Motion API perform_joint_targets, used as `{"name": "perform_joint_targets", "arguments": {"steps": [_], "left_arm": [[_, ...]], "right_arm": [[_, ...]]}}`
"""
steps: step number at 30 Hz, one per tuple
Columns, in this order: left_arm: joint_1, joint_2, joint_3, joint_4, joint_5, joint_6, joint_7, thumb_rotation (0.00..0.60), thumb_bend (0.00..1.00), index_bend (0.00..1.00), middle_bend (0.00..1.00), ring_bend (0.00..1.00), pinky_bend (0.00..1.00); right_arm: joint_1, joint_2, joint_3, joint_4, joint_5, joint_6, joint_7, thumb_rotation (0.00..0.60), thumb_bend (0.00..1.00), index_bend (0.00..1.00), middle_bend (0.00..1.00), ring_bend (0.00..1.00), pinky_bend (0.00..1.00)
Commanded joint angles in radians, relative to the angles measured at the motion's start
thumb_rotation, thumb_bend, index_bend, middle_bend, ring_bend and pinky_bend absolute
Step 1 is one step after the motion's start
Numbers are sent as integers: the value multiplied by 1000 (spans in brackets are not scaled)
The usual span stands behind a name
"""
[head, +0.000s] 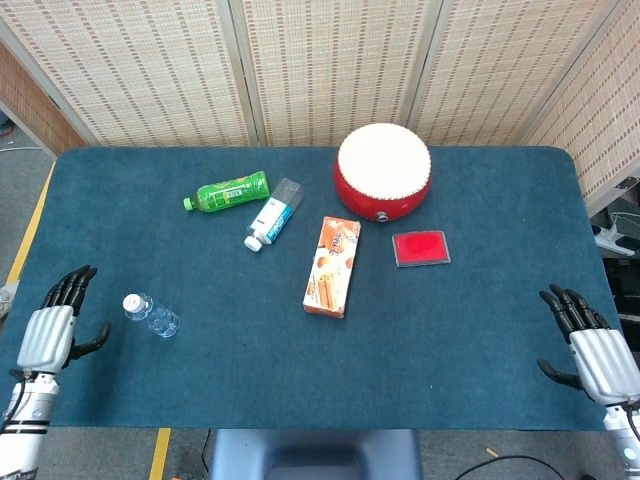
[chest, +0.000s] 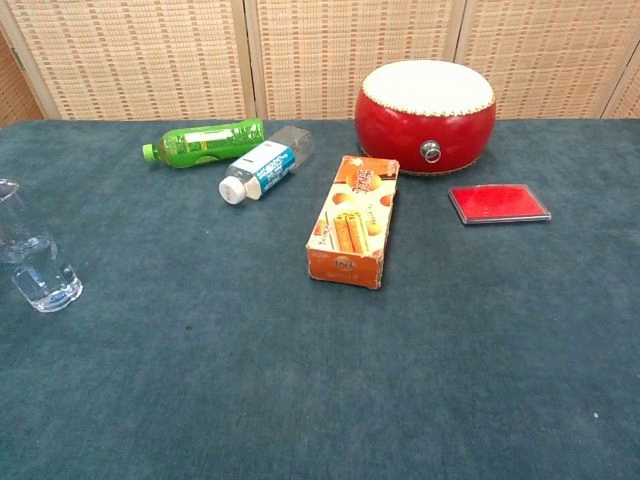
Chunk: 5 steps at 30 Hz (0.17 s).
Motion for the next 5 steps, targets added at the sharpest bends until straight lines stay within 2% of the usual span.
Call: {"name": "perform_joint_targets", "arguments": {"steps": [1,5], "left_arm": [[42,17,70,101,48,36,151,600,394,29,10,0,114],[67,-23,89,156,81,87,169,600,398,50,39,0,114]], "right_arm": [[-1,-4,2,-2,5,2,-6,600,131,0,0,0,203],[-6,-10,4,-5,12,8,-20,600,131,0,0,0,203]]}}
